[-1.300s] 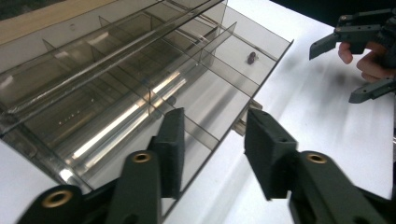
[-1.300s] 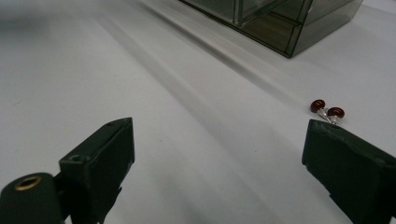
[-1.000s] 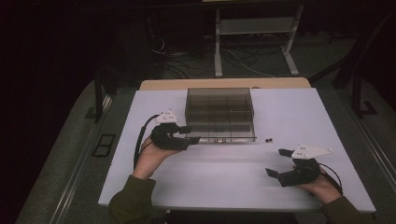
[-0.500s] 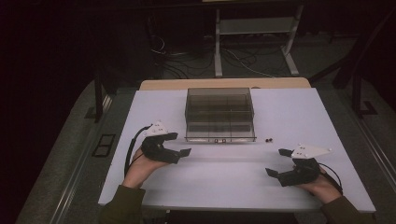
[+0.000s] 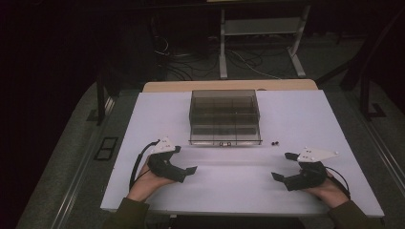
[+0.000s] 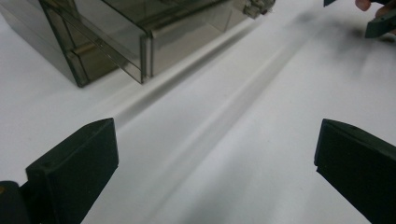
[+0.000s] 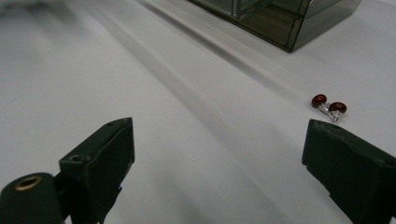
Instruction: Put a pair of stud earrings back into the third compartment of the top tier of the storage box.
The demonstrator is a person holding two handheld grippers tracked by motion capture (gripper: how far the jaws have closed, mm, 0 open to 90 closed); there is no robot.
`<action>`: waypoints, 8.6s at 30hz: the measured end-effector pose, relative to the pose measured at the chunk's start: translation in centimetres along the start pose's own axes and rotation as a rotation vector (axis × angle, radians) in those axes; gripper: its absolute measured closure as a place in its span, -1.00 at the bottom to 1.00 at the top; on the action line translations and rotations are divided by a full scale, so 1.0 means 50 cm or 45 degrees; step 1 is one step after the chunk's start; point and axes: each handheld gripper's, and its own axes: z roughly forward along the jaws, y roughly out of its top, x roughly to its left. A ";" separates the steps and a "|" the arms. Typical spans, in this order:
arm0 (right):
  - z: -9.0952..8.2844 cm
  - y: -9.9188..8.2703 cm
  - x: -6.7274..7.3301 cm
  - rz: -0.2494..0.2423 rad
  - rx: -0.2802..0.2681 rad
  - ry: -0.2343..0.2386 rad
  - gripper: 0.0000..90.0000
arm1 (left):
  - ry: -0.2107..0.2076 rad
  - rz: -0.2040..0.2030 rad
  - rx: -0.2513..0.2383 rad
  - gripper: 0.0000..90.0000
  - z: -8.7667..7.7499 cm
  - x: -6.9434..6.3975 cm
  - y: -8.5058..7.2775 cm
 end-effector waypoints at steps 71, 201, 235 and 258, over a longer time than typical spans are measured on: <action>0.082 0.149 -0.172 0.181 0.058 -0.131 -0.79 | 0.030 -0.031 0.007 -0.88 0.019 -0.019 -0.032; 0.063 0.148 -0.176 0.189 0.172 -0.078 0.76 | 0.015 0.009 -0.008 -0.88 0.018 -0.028 -0.024; 0.044 0.259 -0.105 0.030 0.054 0.088 0.76 | 0.021 0.000 -0.008 -0.88 0.019 -0.027 -0.025; 0.123 0.280 -0.061 -0.055 0.123 0.175 0.75 | 0.017 -0.009 -0.015 -0.88 0.015 -0.026 -0.023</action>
